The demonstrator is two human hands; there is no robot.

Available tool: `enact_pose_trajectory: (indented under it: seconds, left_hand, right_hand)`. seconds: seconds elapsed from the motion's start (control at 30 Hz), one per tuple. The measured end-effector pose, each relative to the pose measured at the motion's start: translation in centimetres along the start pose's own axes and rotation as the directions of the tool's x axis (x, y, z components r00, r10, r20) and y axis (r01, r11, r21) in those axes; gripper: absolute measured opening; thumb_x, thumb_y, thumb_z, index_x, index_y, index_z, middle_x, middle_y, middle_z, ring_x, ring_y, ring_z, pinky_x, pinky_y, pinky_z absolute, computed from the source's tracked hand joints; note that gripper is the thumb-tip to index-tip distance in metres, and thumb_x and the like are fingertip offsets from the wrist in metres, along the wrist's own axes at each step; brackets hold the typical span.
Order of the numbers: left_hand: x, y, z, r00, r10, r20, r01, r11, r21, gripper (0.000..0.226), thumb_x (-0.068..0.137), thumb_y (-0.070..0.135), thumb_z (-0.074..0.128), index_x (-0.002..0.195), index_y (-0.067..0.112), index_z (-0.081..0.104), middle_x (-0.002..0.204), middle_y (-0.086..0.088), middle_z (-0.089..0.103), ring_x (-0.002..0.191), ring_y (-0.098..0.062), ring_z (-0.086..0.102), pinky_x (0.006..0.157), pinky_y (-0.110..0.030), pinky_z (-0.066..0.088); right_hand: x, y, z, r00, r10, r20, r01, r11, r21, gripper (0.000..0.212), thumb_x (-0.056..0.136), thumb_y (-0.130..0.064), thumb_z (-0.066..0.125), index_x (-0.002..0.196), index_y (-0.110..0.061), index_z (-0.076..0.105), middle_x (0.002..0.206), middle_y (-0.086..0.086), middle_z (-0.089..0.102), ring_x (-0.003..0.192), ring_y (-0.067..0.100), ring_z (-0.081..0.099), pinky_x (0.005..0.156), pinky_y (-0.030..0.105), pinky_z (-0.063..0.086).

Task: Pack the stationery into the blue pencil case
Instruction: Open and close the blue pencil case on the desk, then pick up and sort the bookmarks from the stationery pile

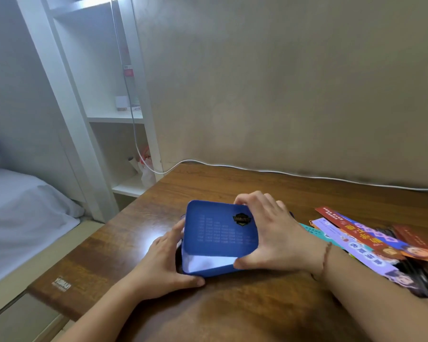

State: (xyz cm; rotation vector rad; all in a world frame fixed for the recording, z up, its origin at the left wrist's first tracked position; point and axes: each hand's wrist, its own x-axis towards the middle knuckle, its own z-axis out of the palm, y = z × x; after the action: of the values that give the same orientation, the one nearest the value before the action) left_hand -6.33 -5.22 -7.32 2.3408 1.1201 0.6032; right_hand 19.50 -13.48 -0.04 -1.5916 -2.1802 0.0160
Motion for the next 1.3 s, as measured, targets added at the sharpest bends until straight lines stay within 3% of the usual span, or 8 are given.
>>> enact_pose_trajectory:
  seconds: [0.17,0.37,0.57,0.73,0.87,1.0,1.17,1.3]
  left_hand:
    - [0.8,0.3,-0.3,0.995,-0.007,0.099,0.007,1.0,0.004,0.112,0.06,0.062,0.078,0.148,0.049,0.01,0.15,0.015,0.037,0.14,-0.013,0.034,0.117,-0.042,0.029]
    - [0.4,0.6,-1.6,0.97,0.018,0.244,0.034,0.978,-0.206,0.094,0.068,0.013,0.065,0.146,0.049,0.028,0.158,0.022,0.024,0.148,0.003,0.012,0.121,-0.029,0.013]
    - [1.2,6.1,0.6,0.97,0.238,0.048,-0.233,0.968,-0.091,0.056,0.087,0.049,0.061,0.14,0.039,0.045,0.152,0.023,0.036,0.144,0.003,0.023,0.116,-0.028,0.021]
    - [2.6,12.4,4.1,0.929,0.367,-0.049,-0.366,0.93,0.031,0.045,0.09,0.042,0.061,0.134,0.032,0.056,0.142,0.022,0.045,0.137,0.002,0.031,0.111,-0.021,0.027]
    - [3.5,17.8,7.9,0.914,0.403,-0.046,-0.4,0.914,0.069,0.042,0.09,0.037,0.067,0.131,0.033,0.058,0.131,0.023,0.052,0.128,-0.001,0.039,0.102,-0.008,0.03]
    - [4.9,22.7,12.4,0.88,0.473,0.037,-0.469,0.855,0.222,0.043,0.089,0.041,0.059,0.131,0.034,0.056,0.133,0.015,0.057,0.124,-0.014,0.046,0.1,-0.031,0.04]
    - [5.8,23.4,15.3,0.888,0.453,0.083,-0.459,0.853,0.248,0.042,0.087,0.049,0.056,0.127,0.037,0.056,0.13,0.017,0.057,0.123,-0.012,0.048,0.102,-0.032,0.037]
    - [6.2,22.9,15.5,0.862,0.498,0.096,-0.507,0.85,0.143,0.04,0.086,0.047,0.06,0.124,0.037,0.059,0.126,0.02,0.057,0.122,-0.007,0.047,0.104,-0.026,0.034]
  right_hand:
    - [-5.4,-1.1,0.7,0.988,-0.048,0.15,0.043,0.999,0.033,0.098,0.06,-0.077,0.065,0.142,-0.04,0.026,0.13,-0.019,0.027,0.124,0.001,0.026,0.105,0.021,0.026]
    - [-7.7,-0.5,2.2,0.96,0.031,0.277,-0.045,0.998,0.044,0.104,0.065,-0.075,0.065,0.15,-0.039,0.017,0.141,-0.015,0.033,0.132,0.005,0.025,0.115,0.027,0.018]
    - [-8.6,-0.4,2.0,0.975,-0.012,0.22,0.029,0.997,-0.074,0.087,0.072,-0.079,0.053,0.145,-0.034,0.036,0.148,-0.009,0.034,0.137,0.013,0.02,0.119,0.039,0.008]
    - [-11.5,1.0,-3.5,0.97,0.037,-0.242,-0.02,0.997,0.074,0.037,0.08,-0.06,0.06,0.106,-0.033,0.066,0.092,-0.014,0.068,0.086,0.0,0.057,0.075,0.024,0.05]
    - [-14.9,6.5,-8.8,0.704,0.376,-0.603,-0.411,0.907,0.086,0.028,0.085,-0.048,0.063,0.068,-0.026,0.064,0.056,-0.011,0.06,0.055,0.007,0.055,0.046,0.027,0.041]
    - [-17.5,11.4,-9.9,0.507,0.763,-0.402,-0.805,0.586,0.097,0.051,0.088,-0.06,0.053,0.059,-0.019,0.06,0.047,-0.007,0.06,0.05,0.009,0.056,0.045,0.025,0.042]
    - [-17.8,11.5,-7.1,0.572,0.81,-0.128,-0.775,0.585,0.239,0.066,0.062,-0.083,0.05,0.062,-0.017,0.043,0.049,-0.004,0.066,0.044,0.006,0.062,0.053,0.034,0.051]
    - [-17.7,10.6,-6.5,0.652,0.757,-0.052,-0.707,0.631,0.319,0.035,0.069,-0.041,0.074,0.069,-0.02,0.046,0.064,0.002,0.07,0.042,0.008,0.052,0.051,0.038,0.049]
